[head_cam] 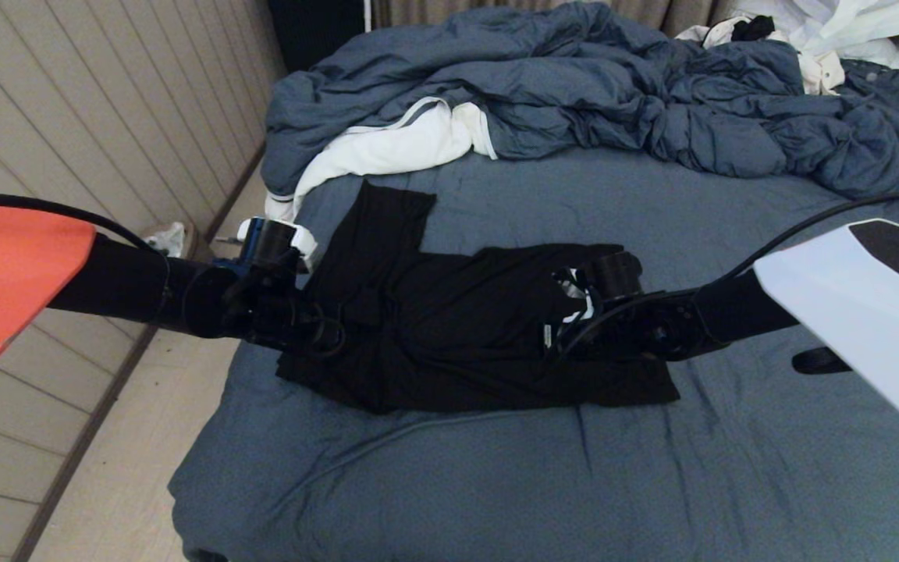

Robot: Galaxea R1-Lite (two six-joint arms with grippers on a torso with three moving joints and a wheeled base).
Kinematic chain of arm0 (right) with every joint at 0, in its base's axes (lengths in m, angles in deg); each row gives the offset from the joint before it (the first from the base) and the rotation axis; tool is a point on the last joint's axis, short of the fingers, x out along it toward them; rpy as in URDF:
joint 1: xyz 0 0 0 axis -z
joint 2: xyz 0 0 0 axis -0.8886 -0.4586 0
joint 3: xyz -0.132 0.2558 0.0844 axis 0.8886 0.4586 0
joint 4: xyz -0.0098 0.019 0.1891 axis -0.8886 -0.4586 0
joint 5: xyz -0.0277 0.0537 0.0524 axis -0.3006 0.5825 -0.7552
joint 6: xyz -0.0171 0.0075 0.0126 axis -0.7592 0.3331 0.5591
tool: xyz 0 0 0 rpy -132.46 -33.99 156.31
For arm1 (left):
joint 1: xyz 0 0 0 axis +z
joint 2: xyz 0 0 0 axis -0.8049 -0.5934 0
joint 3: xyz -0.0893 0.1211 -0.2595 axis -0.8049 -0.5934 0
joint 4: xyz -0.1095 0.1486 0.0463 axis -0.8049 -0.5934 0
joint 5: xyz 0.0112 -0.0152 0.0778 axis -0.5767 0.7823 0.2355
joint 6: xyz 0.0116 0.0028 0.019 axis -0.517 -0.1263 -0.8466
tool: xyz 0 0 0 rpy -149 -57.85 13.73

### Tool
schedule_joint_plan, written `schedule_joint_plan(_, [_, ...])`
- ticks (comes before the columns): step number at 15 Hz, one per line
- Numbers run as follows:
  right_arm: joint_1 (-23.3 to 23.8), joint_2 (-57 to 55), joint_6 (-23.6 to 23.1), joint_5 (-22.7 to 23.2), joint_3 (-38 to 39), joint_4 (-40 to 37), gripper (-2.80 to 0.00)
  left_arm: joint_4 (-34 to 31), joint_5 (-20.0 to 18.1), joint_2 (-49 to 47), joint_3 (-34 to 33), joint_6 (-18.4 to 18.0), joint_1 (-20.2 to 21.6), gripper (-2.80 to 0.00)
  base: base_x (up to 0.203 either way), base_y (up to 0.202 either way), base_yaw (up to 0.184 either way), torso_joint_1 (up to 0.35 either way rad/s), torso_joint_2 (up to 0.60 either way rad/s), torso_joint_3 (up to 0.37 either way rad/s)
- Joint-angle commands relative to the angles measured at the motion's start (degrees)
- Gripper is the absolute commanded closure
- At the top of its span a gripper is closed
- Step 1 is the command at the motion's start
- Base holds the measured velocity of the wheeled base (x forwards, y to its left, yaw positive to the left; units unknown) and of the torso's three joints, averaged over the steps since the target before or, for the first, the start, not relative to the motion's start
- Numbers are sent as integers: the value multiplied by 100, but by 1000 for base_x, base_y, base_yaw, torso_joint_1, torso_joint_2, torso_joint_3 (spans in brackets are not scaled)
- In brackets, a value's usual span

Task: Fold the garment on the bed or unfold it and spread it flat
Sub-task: Fold the black T-shirt

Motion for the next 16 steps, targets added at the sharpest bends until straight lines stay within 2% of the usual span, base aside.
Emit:
schedule_joint_plan(1, [7,-25,7,8,-11,10,0,81,-4,-35,-40,93,52,0,0,0,0,0,0,0])
schedule_joint_plan(5, [7,-28,7,8,-11,10,0,72,-168,-99,-100,94,-75,0,0,0,0,0,0,0])
schedule_joint_plan(10, [7,-9,7,8,-20,10,0,67,-188,-542,57,58,-336,0,0,0,0,0,0,0])
schedule_joint_plan(14, [7,-25,7,8,-29,10,0,64,-177,-919,423,32,-356,0,0,0,0,0,0,0])
schedule_joint_plan(16, [34,-34,7,8,-51,10,0,73,-161,-1065,618,-34,-198,0,0,0,0,0,0,0])
